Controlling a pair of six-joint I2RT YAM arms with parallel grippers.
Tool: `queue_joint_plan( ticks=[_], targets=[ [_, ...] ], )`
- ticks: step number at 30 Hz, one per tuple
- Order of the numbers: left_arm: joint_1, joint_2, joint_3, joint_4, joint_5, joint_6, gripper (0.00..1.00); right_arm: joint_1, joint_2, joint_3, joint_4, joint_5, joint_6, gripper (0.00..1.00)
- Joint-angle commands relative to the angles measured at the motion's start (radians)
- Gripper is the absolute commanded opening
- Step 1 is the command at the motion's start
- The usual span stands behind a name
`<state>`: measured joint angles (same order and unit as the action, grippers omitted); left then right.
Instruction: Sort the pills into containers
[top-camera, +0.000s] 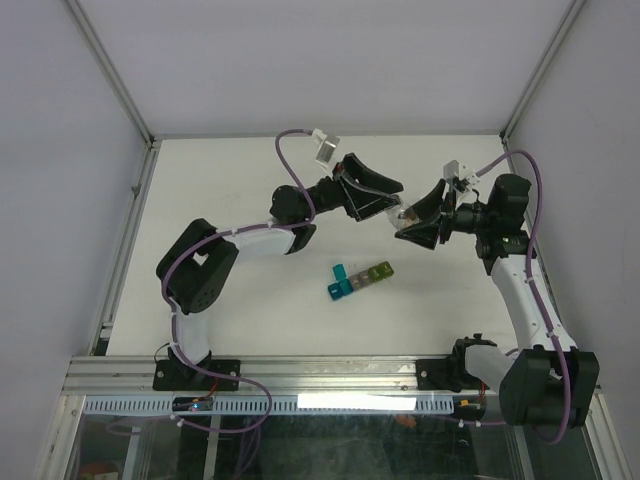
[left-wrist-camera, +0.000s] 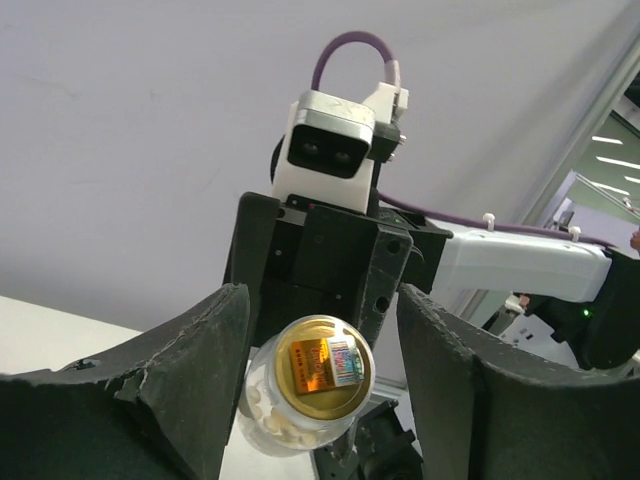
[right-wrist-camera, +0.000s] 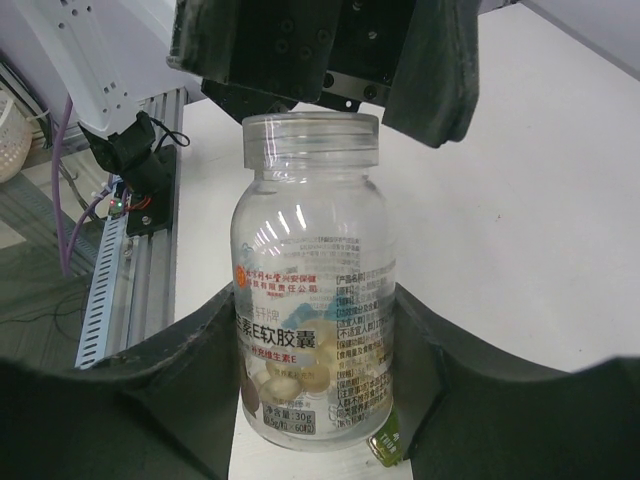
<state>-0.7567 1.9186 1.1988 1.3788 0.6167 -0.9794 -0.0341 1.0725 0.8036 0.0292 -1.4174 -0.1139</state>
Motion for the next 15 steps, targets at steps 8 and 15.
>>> queue_joint_plan(
  ticks=[8, 15],
  targets=[
    [-0.022, -0.012, 0.046, 0.024, 0.068, 0.101, 0.66, -0.012, -0.027, 0.032, 0.090, -0.002, 0.085, 0.00],
    [-0.046, -0.028, 0.052, -0.054, 0.053, 0.193, 0.52, -0.018, -0.023, 0.026, 0.109, 0.004, 0.106, 0.00]
  ],
)
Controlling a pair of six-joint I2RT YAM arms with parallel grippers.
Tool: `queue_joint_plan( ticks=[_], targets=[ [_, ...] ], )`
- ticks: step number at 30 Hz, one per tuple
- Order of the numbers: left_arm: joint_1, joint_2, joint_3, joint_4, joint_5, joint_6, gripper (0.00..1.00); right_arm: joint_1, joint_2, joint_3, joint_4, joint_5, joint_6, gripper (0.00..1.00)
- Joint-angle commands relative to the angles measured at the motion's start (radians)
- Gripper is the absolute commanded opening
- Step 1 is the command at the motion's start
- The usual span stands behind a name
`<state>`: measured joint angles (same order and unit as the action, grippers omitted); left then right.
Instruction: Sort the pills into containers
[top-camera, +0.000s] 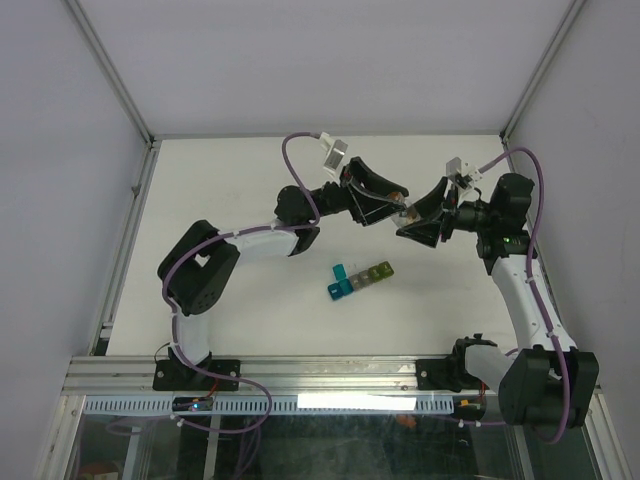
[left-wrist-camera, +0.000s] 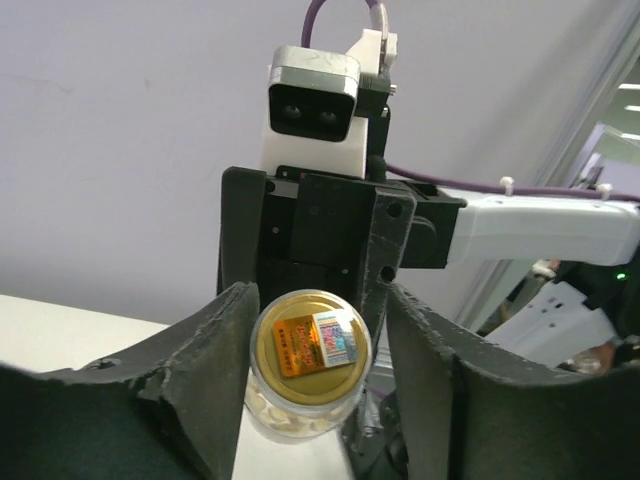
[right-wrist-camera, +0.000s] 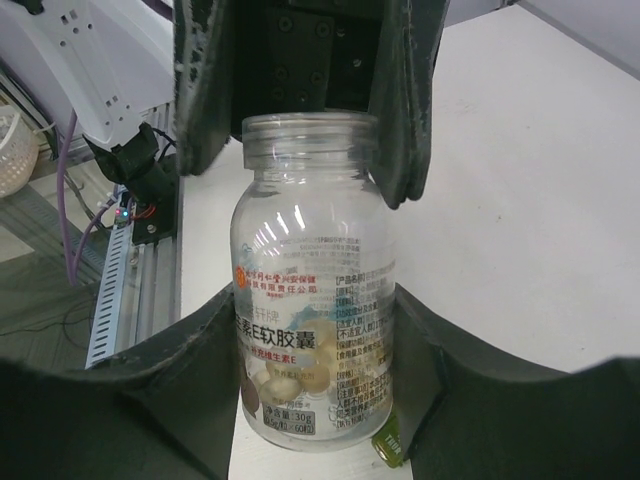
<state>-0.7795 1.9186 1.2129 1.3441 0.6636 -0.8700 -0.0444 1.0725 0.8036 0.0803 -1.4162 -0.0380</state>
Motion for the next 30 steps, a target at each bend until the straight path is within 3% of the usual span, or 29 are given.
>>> queue_joint_plan(
  ticks=[1, 4, 6, 7, 11, 16, 19, 23, 26, 27, 30],
  targets=[
    [-0.024, -0.033, 0.034, -0.024, 0.003, 0.095, 0.49, -0.008, -0.022, 0.028, 0.056, 0.006, 0.030, 0.00],
    [-0.027, -0.048, 0.028, -0.047, -0.001, 0.133, 0.39, -0.009, -0.019, 0.028, 0.056, 0.011, 0.033, 0.00],
    [-0.028, -0.053, 0.021, -0.046, -0.014, 0.143, 0.09, -0.008, -0.019, 0.028, 0.054, 0.025, 0.032, 0.00],
    [-0.027, -0.061, -0.001, -0.028, -0.051, 0.143, 0.00, -0.008, -0.021, 0.028, 0.046, 0.044, 0.027, 0.00],
    [-0.054, -0.105, -0.127, 0.029, -0.333, 0.124, 0.00, 0.013, -0.043, 0.039, -0.050, 0.251, -0.074, 0.00],
    [-0.193, -0.101, -0.209, -0.002, -0.851, 0.189, 0.00, 0.126, -0.032, 0.044, -0.144, 0.604, -0.272, 0.00],
    [-0.227, -0.065, -0.211, 0.033, -0.997, 0.204, 0.00, 0.171, -0.027, 0.029, -0.131, 0.767, -0.317, 0.00],
    [-0.242, -0.050, -0.166, -0.061, -1.064, 0.202, 0.00, 0.177, -0.020, 0.026, -0.120, 0.771, -0.300, 0.00],
    [-0.243, -0.055, -0.161, -0.075, -1.072, 0.205, 0.00, 0.128, -0.012, 0.029, -0.106, 0.622, -0.225, 0.00],
    [-0.242, -0.067, -0.167, -0.072, -1.068, 0.222, 0.06, 0.094, -0.009, 0.027, -0.085, 0.541, -0.178, 0.00],
    [-0.241, -0.118, -0.216, 0.014, -1.016, 0.313, 0.66, 0.015, -0.005, 0.004, 0.005, 0.304, -0.049, 0.00]
  ],
)
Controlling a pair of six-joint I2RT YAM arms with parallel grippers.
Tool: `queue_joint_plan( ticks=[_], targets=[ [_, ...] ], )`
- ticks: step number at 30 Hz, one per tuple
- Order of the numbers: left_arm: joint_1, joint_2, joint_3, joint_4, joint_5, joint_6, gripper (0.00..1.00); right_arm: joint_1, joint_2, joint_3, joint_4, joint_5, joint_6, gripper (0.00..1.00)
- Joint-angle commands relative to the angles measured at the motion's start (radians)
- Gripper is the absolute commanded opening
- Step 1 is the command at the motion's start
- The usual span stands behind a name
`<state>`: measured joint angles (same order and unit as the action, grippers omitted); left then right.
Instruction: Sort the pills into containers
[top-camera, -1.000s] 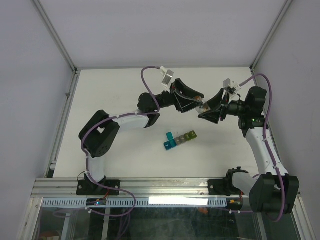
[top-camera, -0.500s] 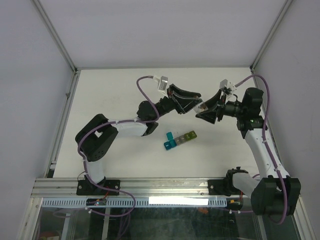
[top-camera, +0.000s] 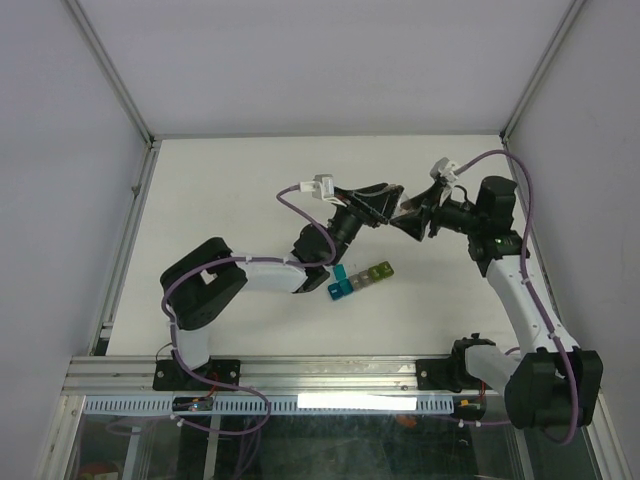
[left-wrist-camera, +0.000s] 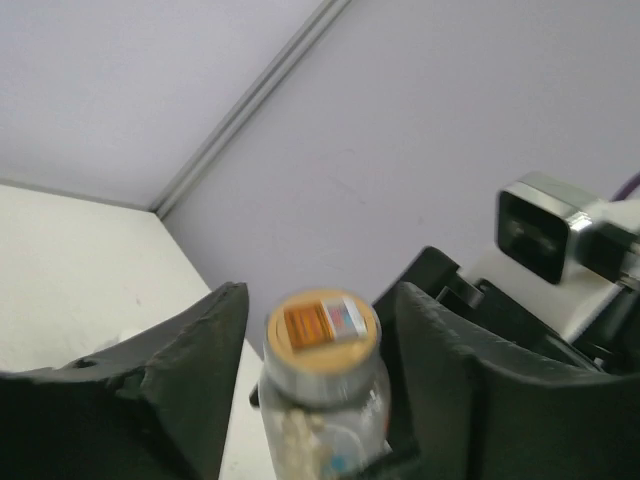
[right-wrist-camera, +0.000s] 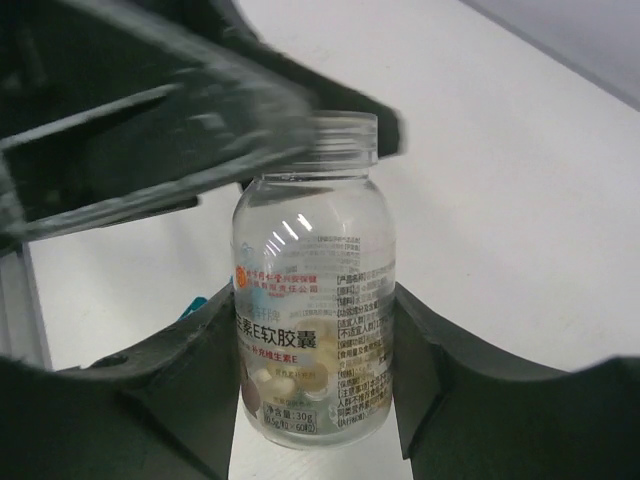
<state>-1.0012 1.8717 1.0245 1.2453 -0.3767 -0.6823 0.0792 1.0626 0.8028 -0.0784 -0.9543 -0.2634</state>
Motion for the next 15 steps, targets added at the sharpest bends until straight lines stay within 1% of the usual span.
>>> queue_joint_plan(
  ticks=[1, 2, 3, 6, 7, 9, 12, 14, 15],
  targets=[
    [-0.019, -0.090, -0.051, 0.155, 0.051, 0.160, 0.82, -0.120, 0.004, -0.005, 0.194, -0.206, 0.212, 0.00],
    [-0.013, -0.112, -0.073, 0.197, 0.090, 0.188, 0.96, -0.125, 0.001, -0.013, 0.220, -0.240, 0.234, 0.00],
    [-0.002, -0.134, -0.096, 0.209, 0.152, 0.200, 0.99, -0.127, -0.002, -0.019, 0.237, -0.268, 0.250, 0.00],
    [0.063, -0.195, -0.143, 0.227, 0.311, 0.189, 0.99, -0.131, -0.004, -0.020, 0.252, -0.314, 0.262, 0.00],
    [0.089, -0.212, -0.152, 0.224, 0.353, 0.174, 0.99, -0.132, -0.005, -0.020, 0.255, -0.326, 0.264, 0.00],
    [0.156, -0.235, -0.150, 0.198, 0.483, 0.114, 0.99, -0.134, -0.007, -0.022, 0.263, -0.359, 0.265, 0.00],
    [0.256, -0.233, -0.077, 0.130, 0.739, -0.021, 0.99, -0.134, -0.007, -0.021, 0.273, -0.420, 0.265, 0.00],
    [0.289, -0.203, -0.015, 0.120, 0.905, -0.092, 0.99, -0.134, -0.006, -0.020, 0.288, -0.467, 0.273, 0.00],
    [0.296, -0.180, 0.015, 0.135, 0.967, -0.122, 0.99, -0.134, -0.006, -0.019, 0.294, -0.491, 0.276, 0.00]
  ],
)
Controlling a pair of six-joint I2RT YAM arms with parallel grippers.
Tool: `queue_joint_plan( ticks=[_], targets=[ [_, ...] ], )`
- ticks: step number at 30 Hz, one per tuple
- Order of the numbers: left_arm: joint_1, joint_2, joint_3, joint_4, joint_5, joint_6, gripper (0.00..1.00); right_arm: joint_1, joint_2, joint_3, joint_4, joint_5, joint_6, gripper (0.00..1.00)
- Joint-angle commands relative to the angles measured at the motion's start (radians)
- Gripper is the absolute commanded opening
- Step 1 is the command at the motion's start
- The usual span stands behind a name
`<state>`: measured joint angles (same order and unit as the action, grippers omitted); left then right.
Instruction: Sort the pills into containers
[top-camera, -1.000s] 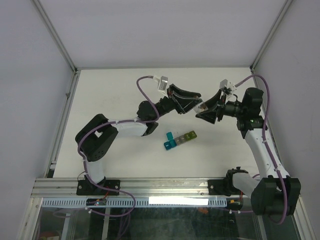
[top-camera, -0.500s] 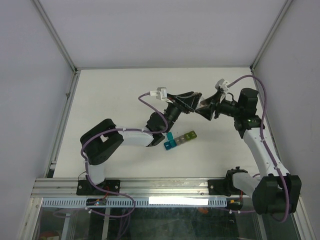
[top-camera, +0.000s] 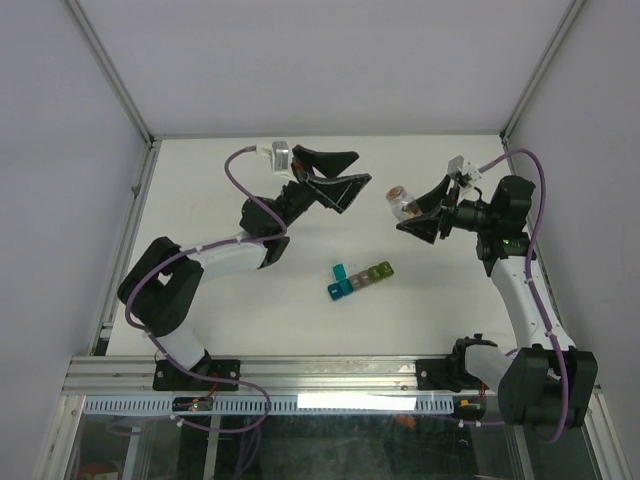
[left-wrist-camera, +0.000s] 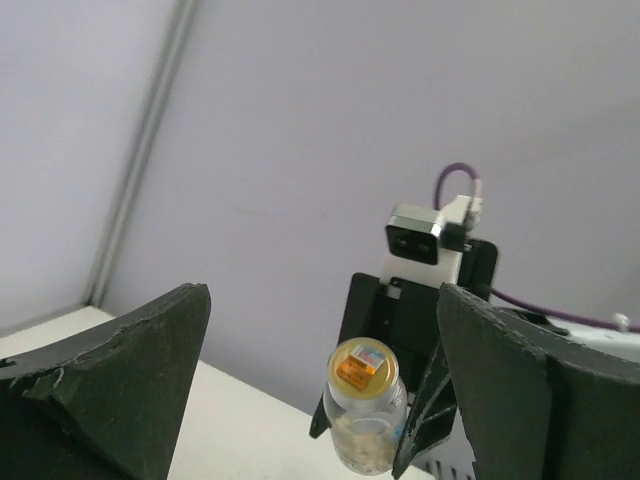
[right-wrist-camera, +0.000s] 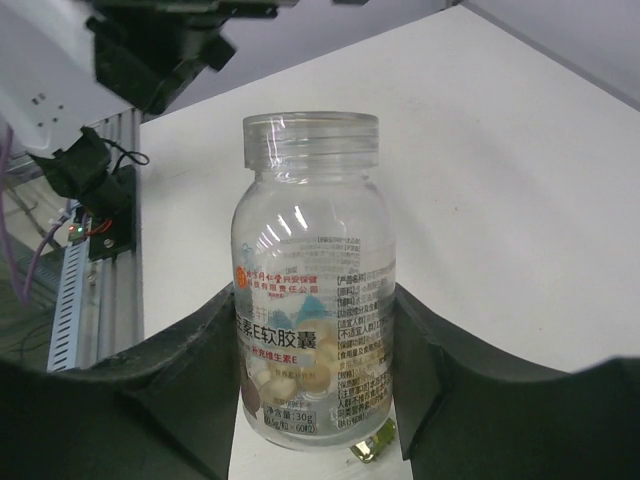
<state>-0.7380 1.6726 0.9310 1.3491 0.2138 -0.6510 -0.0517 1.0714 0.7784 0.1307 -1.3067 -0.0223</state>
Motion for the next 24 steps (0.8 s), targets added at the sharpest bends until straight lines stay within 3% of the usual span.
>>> queue_joint_plan(
  ticks=[1, 6, 9, 18, 24],
  targets=[
    [0.035, 0.041, 0.134, 0.053, 0.429, -0.180, 0.99, -0.003, -0.015, 0.006, 0.086, -0.162, 0.034, 0.00],
    [0.034, 0.162, 0.236, 0.129, 0.550, -0.283, 0.98, 0.006, -0.018, 0.039, -0.044, -0.191, -0.071, 0.00],
    [0.024, 0.206, 0.254, 0.190, 0.528, -0.315, 0.99, 0.016, -0.006, 0.059, -0.096, -0.179, -0.109, 0.00],
    [-0.049, 0.237, 0.263, 0.155, 0.419, -0.227, 0.98, 0.045, 0.011, 0.058, -0.106, -0.122, -0.113, 0.00],
    [-0.066, 0.245, 0.264, 0.163, 0.386, -0.224, 0.86, 0.052, 0.021, 0.061, -0.112, -0.078, -0.109, 0.00]
  ],
)
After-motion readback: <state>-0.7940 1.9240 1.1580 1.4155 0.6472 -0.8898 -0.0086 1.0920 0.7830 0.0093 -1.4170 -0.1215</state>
